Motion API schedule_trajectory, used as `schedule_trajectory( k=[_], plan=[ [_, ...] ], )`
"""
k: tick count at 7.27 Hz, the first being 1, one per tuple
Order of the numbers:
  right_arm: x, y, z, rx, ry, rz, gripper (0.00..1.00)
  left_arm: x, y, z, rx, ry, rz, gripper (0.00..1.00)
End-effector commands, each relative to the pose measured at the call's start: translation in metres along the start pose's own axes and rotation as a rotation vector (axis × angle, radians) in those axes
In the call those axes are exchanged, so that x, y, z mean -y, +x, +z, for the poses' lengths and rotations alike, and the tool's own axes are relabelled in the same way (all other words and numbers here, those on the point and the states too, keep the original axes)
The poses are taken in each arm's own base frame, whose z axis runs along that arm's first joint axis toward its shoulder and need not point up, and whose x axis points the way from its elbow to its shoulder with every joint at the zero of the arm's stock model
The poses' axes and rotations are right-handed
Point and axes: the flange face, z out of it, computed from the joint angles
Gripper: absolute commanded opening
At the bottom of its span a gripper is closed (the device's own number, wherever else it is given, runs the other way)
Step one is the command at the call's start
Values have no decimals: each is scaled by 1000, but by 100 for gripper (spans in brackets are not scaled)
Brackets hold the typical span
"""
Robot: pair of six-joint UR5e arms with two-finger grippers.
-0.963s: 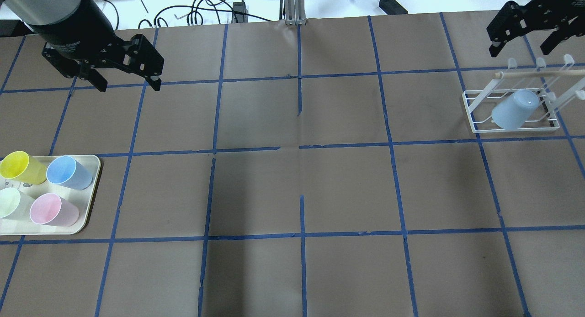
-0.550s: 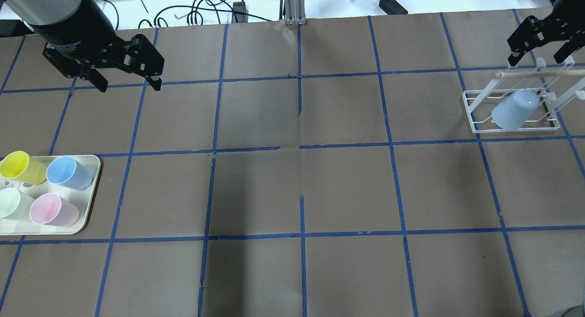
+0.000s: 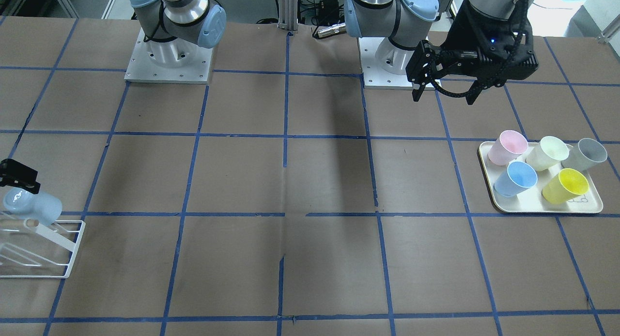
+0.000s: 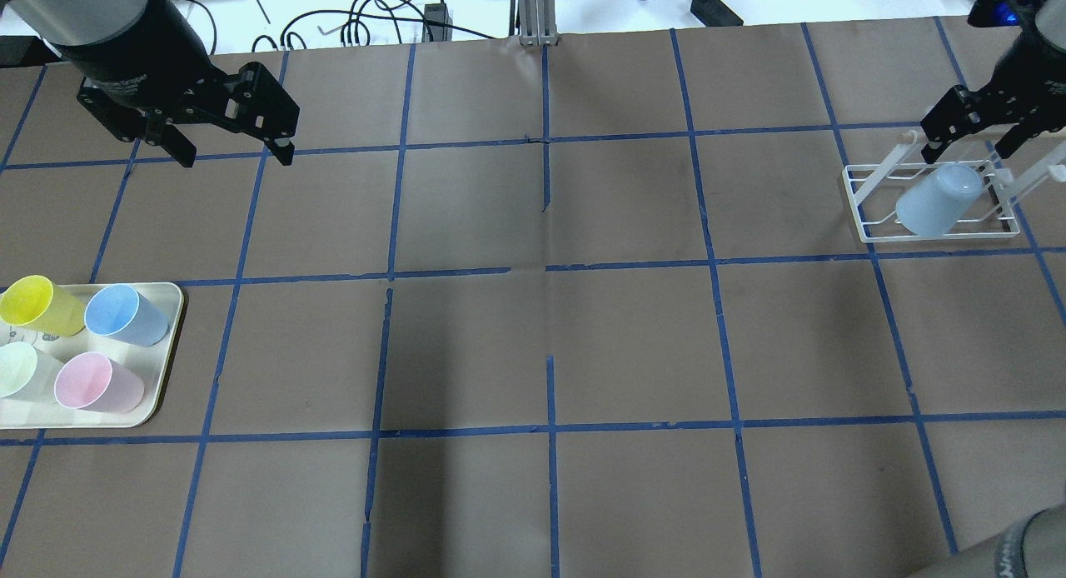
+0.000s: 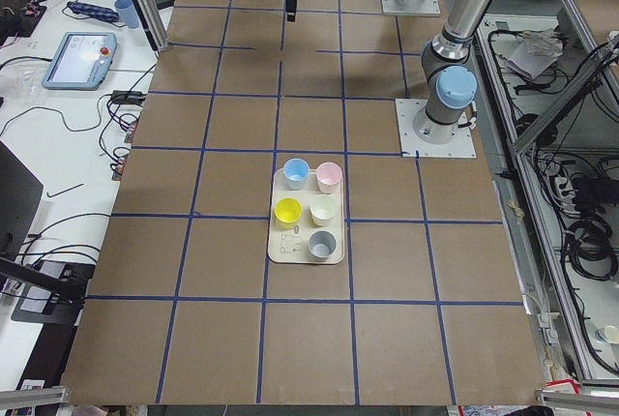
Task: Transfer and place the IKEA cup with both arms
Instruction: 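Lower the right gripper and close it on the light blue cup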
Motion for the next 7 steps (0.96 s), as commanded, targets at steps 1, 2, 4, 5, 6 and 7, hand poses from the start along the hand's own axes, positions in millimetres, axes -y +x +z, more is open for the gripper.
schedule_trajectory(
  k=[1, 2, 4, 5, 6, 7],
  plan=[
    [-9, 9, 28, -3, -1, -9, 98, 0, -1, 0, 0, 0, -1, 100],
    [-9, 10, 32, -4, 0, -9, 98, 0, -1, 0, 0, 0, -1, 100],
    [-10, 9, 44, -4, 0, -9, 98, 0, -1, 0, 0, 0, -1, 100],
    [-7, 10, 54, -2, -2, -9, 98, 0, -1, 0, 0, 0, 0, 100],
    [-3, 12, 62, -5, 1, -9, 98, 0, -1, -1, 0, 2, 3, 100],
    [-3, 13, 64, -4, 0, -9, 98, 0, -1, 0, 0, 0, 3, 100]
  ],
)
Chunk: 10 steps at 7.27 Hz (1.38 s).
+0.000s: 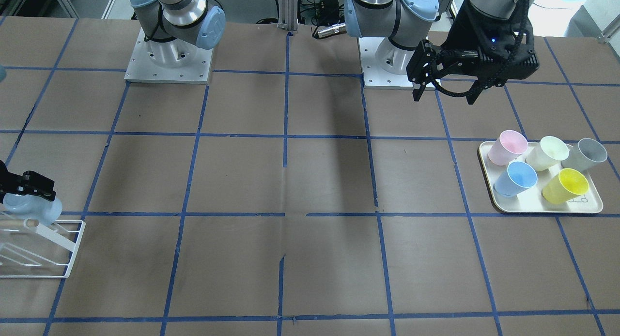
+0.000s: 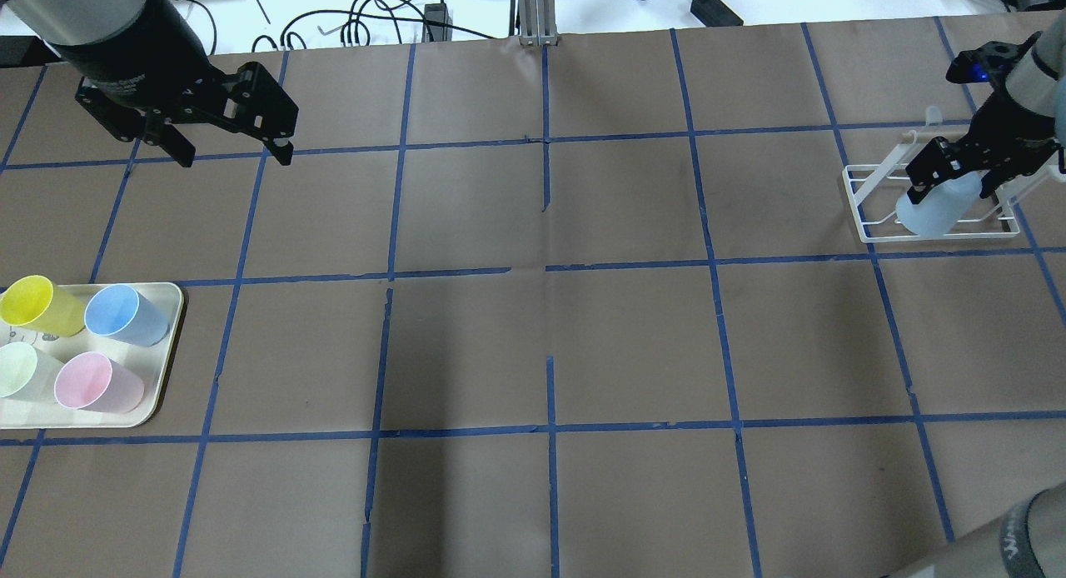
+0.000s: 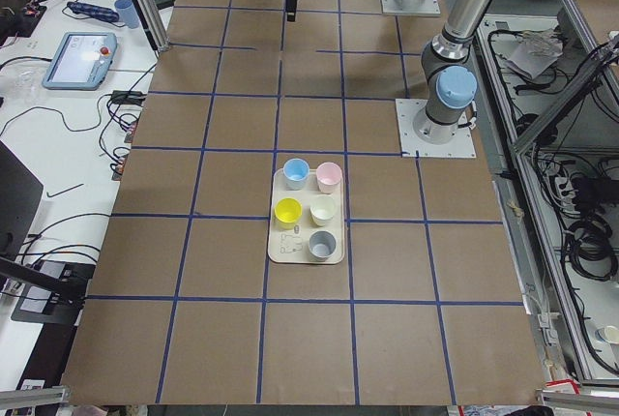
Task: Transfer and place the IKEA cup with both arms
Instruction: 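Lower the right gripper and close it on the light blue cup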
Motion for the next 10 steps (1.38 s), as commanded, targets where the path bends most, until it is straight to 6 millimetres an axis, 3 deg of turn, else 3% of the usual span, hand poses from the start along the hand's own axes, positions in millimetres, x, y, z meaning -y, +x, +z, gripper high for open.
schedule_trajectory(
  k=[1, 4, 10],
  plan=[
    [3, 1, 5, 3, 4, 0, 96, 0, 0, 0, 0, -1, 1, 100],
    [3, 2, 4, -2, 3, 2, 80, 0, 0, 0, 0, -1, 1, 100],
    [4, 0, -3, -5, 14, 0, 81, 0, 0, 0, 0, -1, 3, 100]
  ],
)
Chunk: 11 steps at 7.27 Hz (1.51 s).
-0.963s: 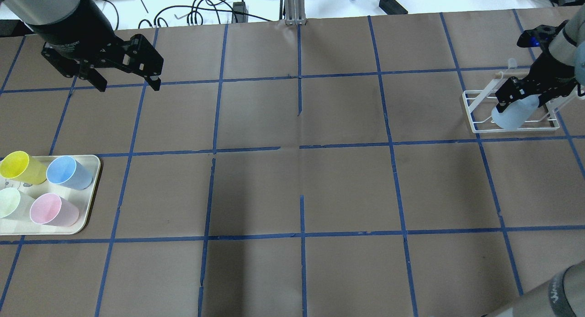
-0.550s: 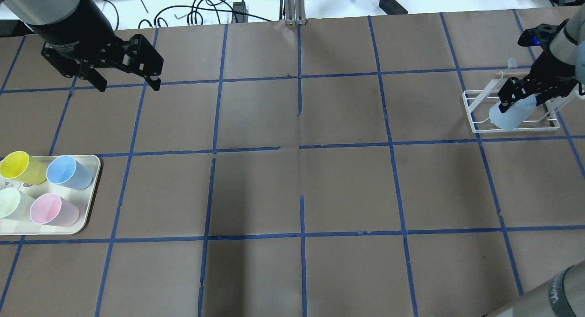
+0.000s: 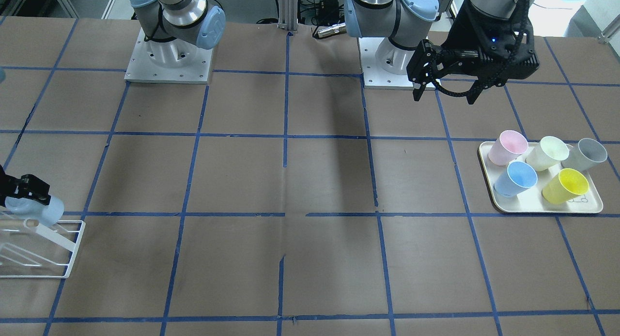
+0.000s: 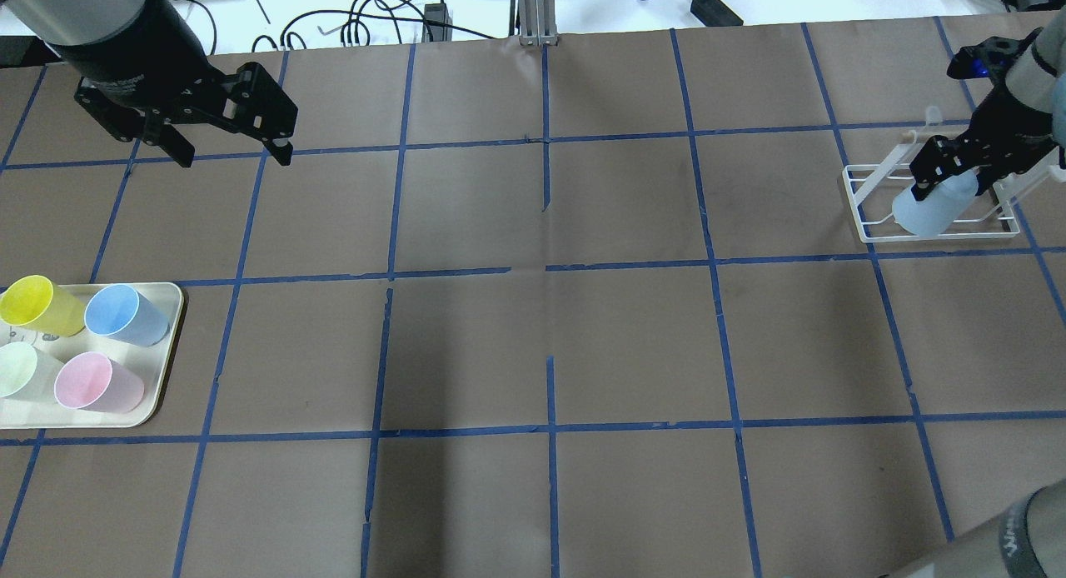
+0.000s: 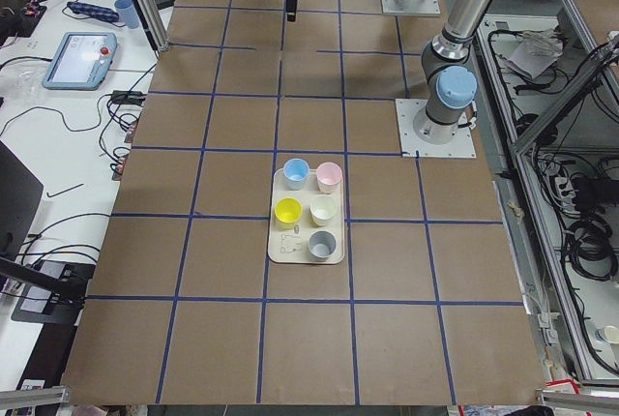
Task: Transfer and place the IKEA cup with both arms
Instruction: 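Lift the cup off the rack with the right gripper toward the table center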
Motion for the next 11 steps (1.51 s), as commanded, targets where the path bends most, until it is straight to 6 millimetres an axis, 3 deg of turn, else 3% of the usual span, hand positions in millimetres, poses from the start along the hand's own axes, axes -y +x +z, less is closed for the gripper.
schedule_trajectory(
  k=[1, 4, 7, 8, 11],
  plan=[
    [1, -1, 2, 9, 2, -2, 76, 0, 0, 0, 0, 0, 0, 100],
    [1, -2, -1, 10, 6, -4, 54, 0, 0, 0, 0, 0, 0, 100],
    [2, 0, -12, 4, 16, -7, 41, 0, -1, 0, 0, 0, 2, 100],
    [-2, -3, -28, -2, 22, -8, 41, 0, -1, 0, 0, 0, 3, 100],
    [-29, -22, -117, 10, 1, -7, 41, 0, -1, -1, 0, 3, 3, 100]
  ],
)
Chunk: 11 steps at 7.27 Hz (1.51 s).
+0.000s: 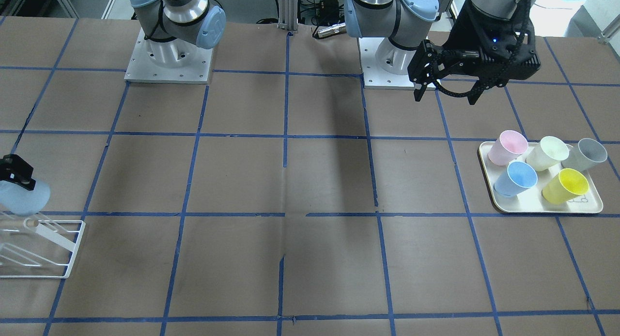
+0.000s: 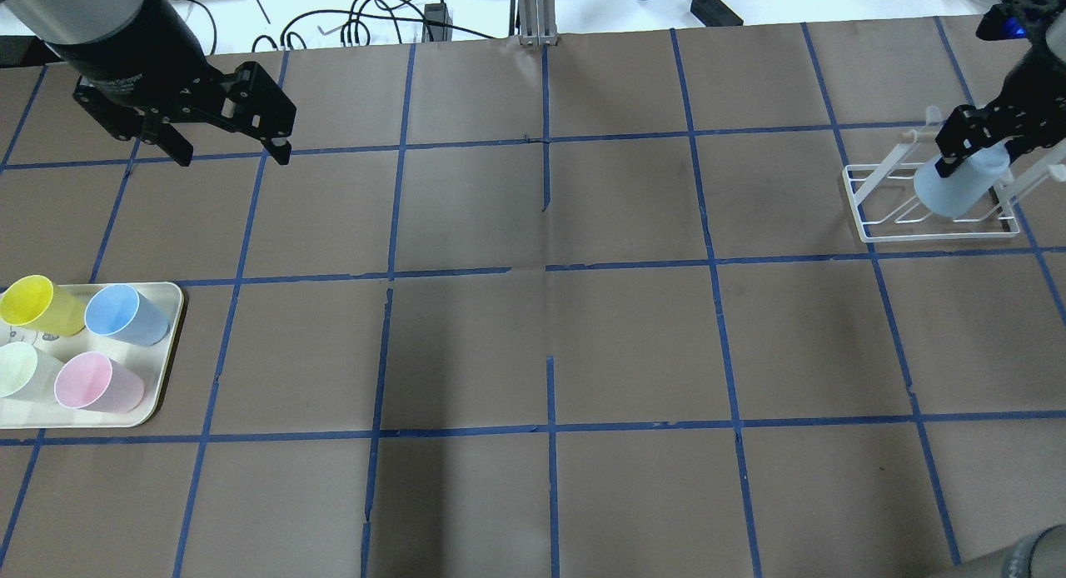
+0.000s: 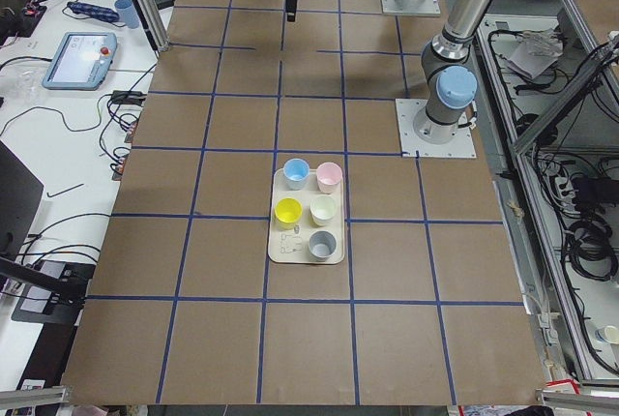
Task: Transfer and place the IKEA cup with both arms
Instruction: 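Lift the cup off the rack with the right gripper toward the table center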
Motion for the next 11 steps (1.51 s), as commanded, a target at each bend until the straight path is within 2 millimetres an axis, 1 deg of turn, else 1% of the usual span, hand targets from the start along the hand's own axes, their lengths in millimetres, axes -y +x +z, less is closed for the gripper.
schedule_trajectory(
  k=[1, 2, 3, 5, 6, 7, 8, 9, 10, 11],
  plan=[
    [-27, -23, -67, 7, -12, -5, 41, 0, -1, -1, -1, 3, -1, 100],
    [-38, -44, -83, 62, -2, -15, 41, 0, -1, -1, -1, 3, -1, 100],
    [-47, -60, -91, 149, 5, -13, 41, 1, -1, -1, -8, 3, -4, 100],
    [-59, -96, -95, 422, 10, 11, 41, 1, -4, 0, -50, 4, -12, 100],
    [-61, -120, -98, 544, 4, 17, 41, 2, -6, 0, -122, 4, -33, 100],
    [-62, -157, -100, 665, -19, 11, 41, 5, -16, 1, -200, 10, -43, 100],
    [-65, -189, -107, 785, -30, 15, 41, 3, -30, 10, -294, -3, -29, 100],
    [-70, -214, -111, 903, -56, 41, 41, -2, -42, 21, -405, 4, -59, 100],
    [-73, -236, -118, 1025, -58, 73, 41, -5, -44, 33, -547, 21, -98, 100],
    [-74, -256, -124, 1123, -52, 98, 41, -7, -45, 51, -656, 25, -120, 100]
  ],
)
